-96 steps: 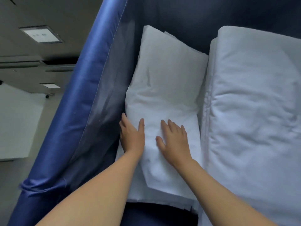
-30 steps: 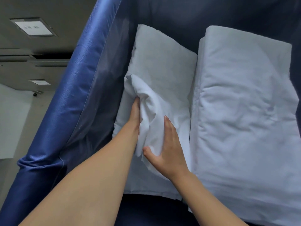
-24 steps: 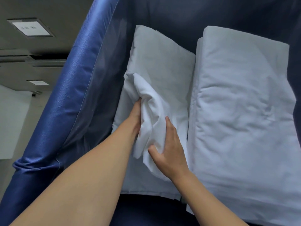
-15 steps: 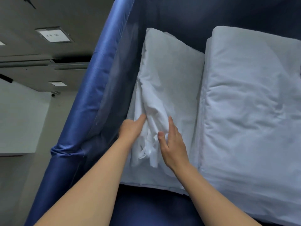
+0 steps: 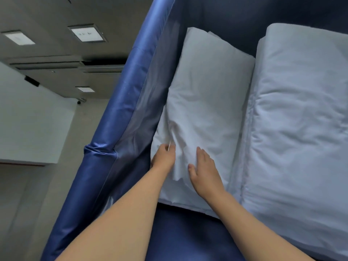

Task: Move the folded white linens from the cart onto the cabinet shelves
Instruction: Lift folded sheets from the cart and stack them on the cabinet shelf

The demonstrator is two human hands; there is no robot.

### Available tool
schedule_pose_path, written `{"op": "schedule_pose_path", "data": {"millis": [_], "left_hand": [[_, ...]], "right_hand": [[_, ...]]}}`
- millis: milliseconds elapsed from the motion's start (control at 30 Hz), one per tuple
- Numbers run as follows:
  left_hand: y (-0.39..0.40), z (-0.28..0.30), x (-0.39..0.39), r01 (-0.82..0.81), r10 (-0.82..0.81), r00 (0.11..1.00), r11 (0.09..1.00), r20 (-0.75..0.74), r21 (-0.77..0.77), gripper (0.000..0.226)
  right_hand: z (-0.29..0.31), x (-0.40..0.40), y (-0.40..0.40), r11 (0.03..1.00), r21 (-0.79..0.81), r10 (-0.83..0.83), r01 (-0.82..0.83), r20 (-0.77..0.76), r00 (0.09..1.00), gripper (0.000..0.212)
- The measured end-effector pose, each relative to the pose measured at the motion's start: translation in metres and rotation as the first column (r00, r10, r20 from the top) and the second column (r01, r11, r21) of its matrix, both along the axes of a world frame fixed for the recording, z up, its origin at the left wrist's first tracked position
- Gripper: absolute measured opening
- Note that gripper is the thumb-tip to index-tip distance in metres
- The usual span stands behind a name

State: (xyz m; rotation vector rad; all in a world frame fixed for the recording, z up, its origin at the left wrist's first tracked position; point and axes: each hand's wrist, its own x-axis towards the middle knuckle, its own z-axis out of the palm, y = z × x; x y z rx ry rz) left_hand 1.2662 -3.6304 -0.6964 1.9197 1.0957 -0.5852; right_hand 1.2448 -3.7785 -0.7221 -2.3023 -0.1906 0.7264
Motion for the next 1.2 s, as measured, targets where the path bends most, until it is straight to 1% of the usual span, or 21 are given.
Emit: {"op": "schedule_pose_path", "data": {"millis": [67, 133, 200, 267, 333, 400, 467, 567, 600, 667, 733, 767, 833, 900, 967, 1033, 1067, 1100, 1133, 1167, 1200], "left_hand": [[0.006, 0.004, 0.003, -0.035, 0.032, 0.999, 0.985, -0.021, -0.169, 0.045], [0.007, 0.006, -0.002, 0.015, -0.009, 1.0, 0.98, 0.028, -0.199, 0.043], [0.005, 0.004, -0.011, 0.171, -0.161, 0.983, 0.978, 0.092, -0.119, 0.04], [0.009, -0.003, -0.021, 0.249, -0.25, 0.959, 0.968, 0.133, 0.022, 0.028], [0.013, -0.007, -0.03, 0.311, -0.33, 0.934, 0.94, 0.134, 0.143, 0.049], [0.012, -0.01, -0.032, 0.341, -0.366, 0.923, 0.922, 0.123, 0.184, 0.054], [0.007, -0.014, -0.025, 0.252, -0.264, 0.958, 0.962, 0.113, 0.11, 0.048], [-0.001, -0.018, -0.014, 0.263, -0.266, 0.964, 0.96, 0.015, 0.091, 0.031], [-0.002, -0.018, -0.014, 0.228, -0.233, 0.972, 0.97, 0.041, 0.088, 0.031], [-0.002, -0.012, -0.018, 0.022, -0.037, 0.98, 0.997, 0.196, 0.079, 0.028], [0.001, -0.001, -0.028, -0.207, 0.165, 0.931, 0.973, 0.326, 0.099, 0.025], [0.005, 0.004, -0.032, -0.252, 0.191, 0.915, 0.958, 0.354, 0.134, 0.025], [0.006, 0.005, -0.038, -0.199, 0.117, 0.942, 0.95, 0.316, 0.24, 0.023], [0.005, -0.001, -0.036, -0.198, 0.138, 0.965, 0.94, 0.223, 0.277, 0.007], [0.004, -0.008, -0.028, -0.173, 0.153, 0.984, 0.943, 0.092, 0.286, 0.028], [0.004, -0.012, -0.022, 0.034, -0.029, 0.999, 0.918, -0.018, 0.396, 0.046], [0.004, -0.015, -0.022, 0.163, -0.162, 0.986, 0.859, -0.044, 0.485, 0.056], [0.005, -0.02, -0.02, 0.263, -0.287, 0.956, 0.769, -0.052, 0.582, 0.066], [0.005, -0.023, -0.017, 0.324, -0.387, 0.921, 0.686, -0.05, 0.651, 0.074], [0.007, -0.028, -0.013, 0.363, -0.445, 0.894, 0.638, -0.06, 0.679, 0.078], [0.009, -0.031, -0.007, 0.368, -0.447, 0.893, 0.649, -0.058, 0.666, 0.078]], "right_hand": [[0.002, 0.0, 0.001, 0.998, 0.029, -0.052, 0.053, -0.01, 0.999, 0.065], [0.005, 0.001, 0.003, 0.99, 0.058, -0.13, 0.131, -0.012, 0.991, 0.065], [0.007, 0.001, 0.005, 0.99, 0.061, -0.129, 0.128, 0.011, 0.992, 0.063], [0.008, -0.001, 0.008, 0.996, 0.051, -0.08, 0.078, 0.03, 0.996, 0.063], [0.009, 0.0, 0.011, 0.999, 0.03, -0.04, 0.039, 0.035, 0.999, 0.065], [0.009, 0.002, 0.013, 1.0, 0.021, -0.024, 0.023, 0.043, 0.999, 0.066], [0.007, 0.003, 0.014, 1.0, 0.021, -0.012, 0.011, 0.065, 0.998, 0.066], [0.002, 0.006, 0.015, 1.0, 0.022, 0.003, -0.005, 0.097, 0.995, 0.064], [0.001, 0.006, 0.015, 1.0, 0.022, -0.002, -0.001, 0.1, 0.995, 0.064], [-0.001, 0.005, 0.015, 0.999, 0.027, -0.034, 0.032, 0.104, 0.994, 0.063], [-0.001, 0.003, 0.015, 0.995, 0.059, -0.091, 0.085, 0.109, 0.99, 0.062], [0.0, 0.003, 0.016, 0.991, 0.078, -0.119, 0.109, 0.124, 0.985, 0.061], [-0.001, 0.002, 0.017, 0.992, 0.06, -0.123, 0.113, 0.178, 0.976, 0.061], [-0.007, 0.002, 0.018, 1.0, -0.026, 0.0, 0.005, 0.186, 0.982, 0.063], [-0.014, 0.005, 0.017, 0.975, -0.14, 0.187, -0.174, 0.091, 0.978, 0.066], [-0.02, 0.009, 0.013, 0.936, -0.194, 0.302, -0.294, 0.014, 0.953, 0.069], [-0.021, 0.01, 0.012, 0.936, -0.188, 0.305, -0.296, 0.017, 0.952, 0.068], [-0.022, 0.011, 0.011, 0.947, -0.176, 0.281, -0.271, 0.036, 0.959, 0.066], [-0.022, 0.012, 0.011, 0.958, -0.166, 0.247, -0.235, 0.055, 0.967, 0.064], [-0.024, 0.014, 0.011, 0.965, -0.168, 0.213, -0.2, 0.065, 0.975, 0.063], [-0.025, 0.015, 0.01, 0.968, -0.183, 0.184, -0.17, 0.063, 0.981, 0.064]]}}
